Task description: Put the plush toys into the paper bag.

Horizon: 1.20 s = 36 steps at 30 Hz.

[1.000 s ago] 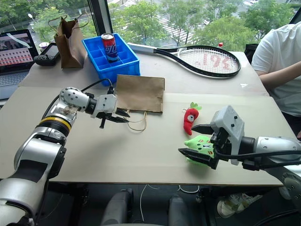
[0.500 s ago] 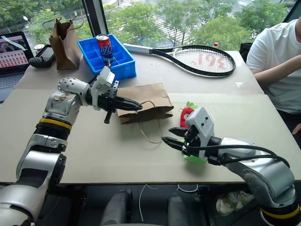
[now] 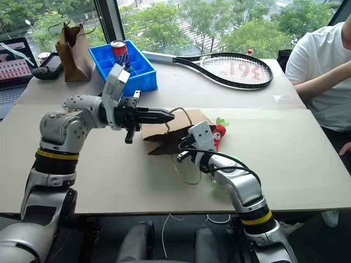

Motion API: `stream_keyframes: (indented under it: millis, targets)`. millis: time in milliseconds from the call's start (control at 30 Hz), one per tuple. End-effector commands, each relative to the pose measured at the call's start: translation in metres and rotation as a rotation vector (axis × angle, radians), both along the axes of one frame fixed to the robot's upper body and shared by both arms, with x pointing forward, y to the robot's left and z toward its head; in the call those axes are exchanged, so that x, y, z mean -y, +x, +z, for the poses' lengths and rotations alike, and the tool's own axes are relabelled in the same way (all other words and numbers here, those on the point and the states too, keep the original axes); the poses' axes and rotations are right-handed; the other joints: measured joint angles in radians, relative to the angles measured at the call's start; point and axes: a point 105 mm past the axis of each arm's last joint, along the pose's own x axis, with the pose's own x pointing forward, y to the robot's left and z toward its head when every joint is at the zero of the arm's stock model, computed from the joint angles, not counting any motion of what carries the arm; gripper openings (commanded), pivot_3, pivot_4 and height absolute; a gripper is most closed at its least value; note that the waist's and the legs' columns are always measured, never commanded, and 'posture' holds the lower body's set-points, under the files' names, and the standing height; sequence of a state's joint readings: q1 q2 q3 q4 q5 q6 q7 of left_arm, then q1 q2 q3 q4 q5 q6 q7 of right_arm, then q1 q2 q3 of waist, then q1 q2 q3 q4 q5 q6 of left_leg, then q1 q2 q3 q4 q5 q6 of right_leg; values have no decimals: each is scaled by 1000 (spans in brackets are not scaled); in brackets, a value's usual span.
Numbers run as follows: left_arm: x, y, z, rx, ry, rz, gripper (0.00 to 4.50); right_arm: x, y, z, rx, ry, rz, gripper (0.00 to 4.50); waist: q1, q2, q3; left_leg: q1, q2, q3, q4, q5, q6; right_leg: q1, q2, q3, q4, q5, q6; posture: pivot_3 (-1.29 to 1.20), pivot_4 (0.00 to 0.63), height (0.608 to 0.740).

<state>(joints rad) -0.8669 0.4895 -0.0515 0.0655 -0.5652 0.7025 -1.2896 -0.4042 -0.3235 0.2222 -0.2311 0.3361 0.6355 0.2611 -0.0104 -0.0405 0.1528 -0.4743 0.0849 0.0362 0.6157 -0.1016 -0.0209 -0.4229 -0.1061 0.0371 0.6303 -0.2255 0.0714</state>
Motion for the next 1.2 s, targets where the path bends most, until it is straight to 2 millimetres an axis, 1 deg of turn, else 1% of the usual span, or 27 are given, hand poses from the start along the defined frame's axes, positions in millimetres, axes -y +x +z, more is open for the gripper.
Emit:
stream_keyframes:
  millis: [33, 167, 233, 300, 433, 500, 600, 833, 933, 1000, 1033, 1133, 1200]
  targets:
    - [-4, -3, 20, 37, -54, 26, 0, 1, 6, 3, 44, -5, -7, 88, -1, 0, 0, 0, 0, 0, 0, 0, 0, 0, 0, 0, 0, 0, 0, 0, 150, 740]
    - [-7, -3, 30, 15, -88, 59, 0, -4, 7, -17, 8, -60, 23, 88, -3, 0, 0, 0, 0, 0, 0, 0, 0, 0, 0, 0, 0, 1, 1, 0, 150, 740]
    - [-9, -1, 37, 11, -104, 83, 0, -8, 7, -23, 3, -68, 42, 88, -4, 0, 0, 0, 0, 0, 0, 0, 0, 0, 0, 0, 0, 1, 1, 0, 150, 740]
    - [-12, 3, 48, 7, -133, 124, 0, -15, 6, -29, -8, -73, 77, 88, -4, 0, 0, 0, 0, 0, -1, 0, 0, 0, 0, 0, 0, 1, 1, 0, 150, 740]
    - [-18, 3, 71, 28, -180, 159, 0, -20, 3, -40, -25, -119, 128, 88, -4, 0, 0, 0, 0, 0, -1, 0, 0, 0, 0, 0, 0, 1, 2, 0, 150, 740]
    - [-20, 3, 82, 54, -188, 181, 0, -22, 1, -43, -25, -139, 151, 88, -4, 0, 0, 0, 0, 0, -1, 0, 0, 0, 0, 0, 0, 1, 2, 0, 150, 740]
    - [-24, 1, 103, 147, -179, 210, 0, -27, 0, -42, -11, -161, 187, 88, -4, 0, 0, 0, 0, 0, -1, 0, 0, 0, 0, 0, 0, 1, 2, 0, 150, 740]
    - [-29, 1, 118, 244, -124, 240, 0, -27, 0, -39, 7, -183, 199, 88, -4, 0, 0, 1, 0, 0, -4, 0, -2, -1, 0, 0, 0, 1, 2, 0, 150, 740]
    - [-30, 2, 119, 262, -123, 244, 0, -26, 0, -39, 11, -196, 201, 88, -4, 0, 0, 1, 0, 0, -4, 1, -2, -1, 0, 0, 0, 1, 2, 0, 150, 740]
    - [-31, 5, 114, 264, -111, 251, 0, -24, 0, -40, 12, -209, 200, 88, -3, 0, 0, 1, 0, 0, -4, 1, -2, -1, 0, 0, 0, 1, 2, 0, 150, 740]
    - [-31, 7, 109, 257, -101, 253, 0, -23, -1, -40, 12, -211, 198, 88, -3, 0, 0, 1, 0, 0, -4, 1, -2, -1, 0, 0, 0, 1, 2, 0, 150, 740]
    - [-31, 10, 84, 219, -37, 244, 0, -22, -2, -38, 18, -210, 193, 88, -3, 0, 0, 2, 0, 0, -4, 1, -2, 0, 1, 0, 0, 1, 2, 0, 150, 740]
    - [-29, 10, 73, 200, -17, 232, 0, -20, -2, -34, 32, -205, 186, 88, -3, 0, 0, 2, 0, 0, -4, 1, -2, 0, 0, 0, 0, 1, 2, 0, 150, 740]
